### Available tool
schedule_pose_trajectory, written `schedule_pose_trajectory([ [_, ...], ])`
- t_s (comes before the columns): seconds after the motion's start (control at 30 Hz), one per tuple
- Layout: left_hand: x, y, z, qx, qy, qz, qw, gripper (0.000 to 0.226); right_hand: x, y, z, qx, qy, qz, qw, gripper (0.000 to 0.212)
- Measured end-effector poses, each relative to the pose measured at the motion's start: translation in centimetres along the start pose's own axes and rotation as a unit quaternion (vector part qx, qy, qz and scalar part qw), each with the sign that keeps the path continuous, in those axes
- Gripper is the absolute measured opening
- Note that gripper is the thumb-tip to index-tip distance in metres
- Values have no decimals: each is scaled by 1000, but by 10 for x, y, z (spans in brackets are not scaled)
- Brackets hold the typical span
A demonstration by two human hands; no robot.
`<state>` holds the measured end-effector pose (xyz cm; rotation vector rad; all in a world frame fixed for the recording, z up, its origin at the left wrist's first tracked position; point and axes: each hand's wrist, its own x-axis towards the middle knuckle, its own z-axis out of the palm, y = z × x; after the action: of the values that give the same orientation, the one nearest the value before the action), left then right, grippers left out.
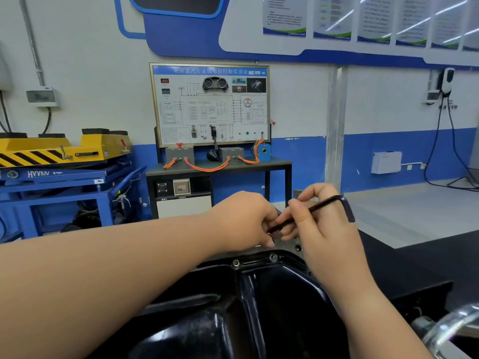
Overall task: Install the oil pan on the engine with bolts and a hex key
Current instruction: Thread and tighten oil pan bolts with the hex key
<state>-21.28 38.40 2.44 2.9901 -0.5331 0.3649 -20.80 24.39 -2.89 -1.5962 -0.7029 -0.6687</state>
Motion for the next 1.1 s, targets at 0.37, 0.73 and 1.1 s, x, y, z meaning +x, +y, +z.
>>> schedule_pose_trajectory([
  [0.37,8,5,8,25,-31,59,997,22,-4,9,-4,-55,15,-23,998,5],
  [0.73,8,-4,18,-39,-25,65,997,17,-6,12,-4,-25,-8,-26,999,8],
  [1.1,9,-7,21,-77,-43,67,994,19,-8,12,-4,-24,-1,-39,999,12],
])
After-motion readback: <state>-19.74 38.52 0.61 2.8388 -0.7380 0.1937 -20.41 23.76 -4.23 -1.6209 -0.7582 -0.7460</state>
